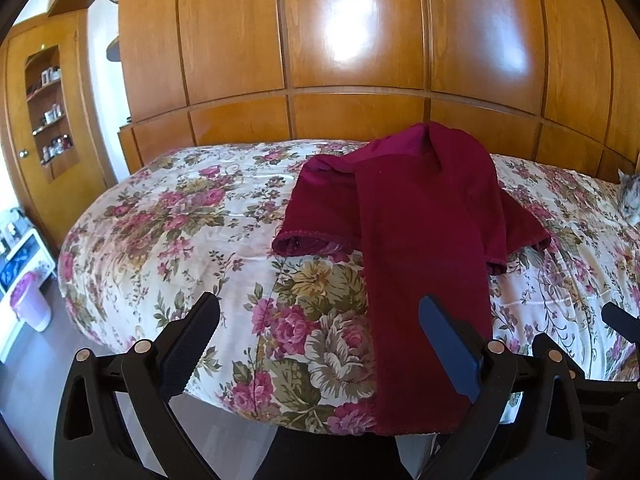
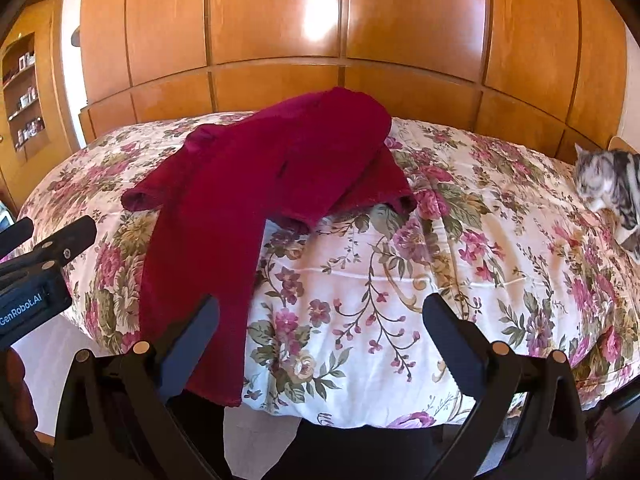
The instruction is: Fold small clothes
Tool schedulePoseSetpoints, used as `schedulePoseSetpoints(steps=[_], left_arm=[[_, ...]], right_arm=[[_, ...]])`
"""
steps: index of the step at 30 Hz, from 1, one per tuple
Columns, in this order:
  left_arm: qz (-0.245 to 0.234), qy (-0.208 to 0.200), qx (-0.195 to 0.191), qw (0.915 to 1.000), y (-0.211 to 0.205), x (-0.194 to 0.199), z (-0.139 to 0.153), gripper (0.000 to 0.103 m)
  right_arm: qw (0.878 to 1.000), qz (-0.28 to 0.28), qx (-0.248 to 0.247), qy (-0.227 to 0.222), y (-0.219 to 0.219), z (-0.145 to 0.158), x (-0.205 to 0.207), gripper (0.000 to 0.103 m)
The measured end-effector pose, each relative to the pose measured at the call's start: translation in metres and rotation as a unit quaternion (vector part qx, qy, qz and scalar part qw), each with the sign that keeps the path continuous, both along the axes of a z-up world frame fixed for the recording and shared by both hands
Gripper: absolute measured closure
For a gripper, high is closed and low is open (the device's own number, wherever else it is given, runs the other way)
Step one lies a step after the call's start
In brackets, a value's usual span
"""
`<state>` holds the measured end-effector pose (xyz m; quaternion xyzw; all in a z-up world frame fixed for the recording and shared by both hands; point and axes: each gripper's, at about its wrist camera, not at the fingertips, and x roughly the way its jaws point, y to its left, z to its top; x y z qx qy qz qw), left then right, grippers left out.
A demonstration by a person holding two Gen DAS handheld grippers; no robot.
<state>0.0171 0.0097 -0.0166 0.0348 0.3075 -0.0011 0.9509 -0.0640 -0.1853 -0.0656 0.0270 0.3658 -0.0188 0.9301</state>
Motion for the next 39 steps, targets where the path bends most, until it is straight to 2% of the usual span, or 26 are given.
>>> schedulePoseSetpoints(steps=[6,13,26,30,32,36,39], left_arm=[[0.011,-0.011,0.002,0.9999,0.005,-0.004,0.004,0.004],[0.032,0.007,-0.014,0.9994,0.017,0.001,-0.001,0.004],[0.019,0.013,-0.012,0.9997,0.014,0.004,-0.004,0.004],[0.014,0.014,-0.008,0.9998,0.011,0.005,-0.005,0.004],[0.011,0.014,-0.006,0.9998,0.009,0.006,-0.005,0.004],[0.008,0.020,-0.009,0.9997,0.008,0.008,-0.007,0.004],[0.004,0.021,-0.008,0.9997,0.007,0.008,-0.008,0.004]], right_arm=[[1.000,0.014,-0.016,0.003,0.011,-0.001,0.002,0.002],[1.000,0.024,-0.020,0.001,0.014,0.000,0.002,0.002],[0.999,0.021,-0.030,-0.004,0.012,0.001,0.002,0.002],[0.997,0.037,-0.058,-0.018,0.017,0.008,0.002,0.002],[0.995,0.036,-0.082,-0.041,0.016,0.019,0.000,0.002],[0.992,0.027,-0.092,-0.076,0.010,0.040,-0.005,0.002],[0.992,0.020,-0.091,-0.080,0.006,0.044,-0.003,0.002]])
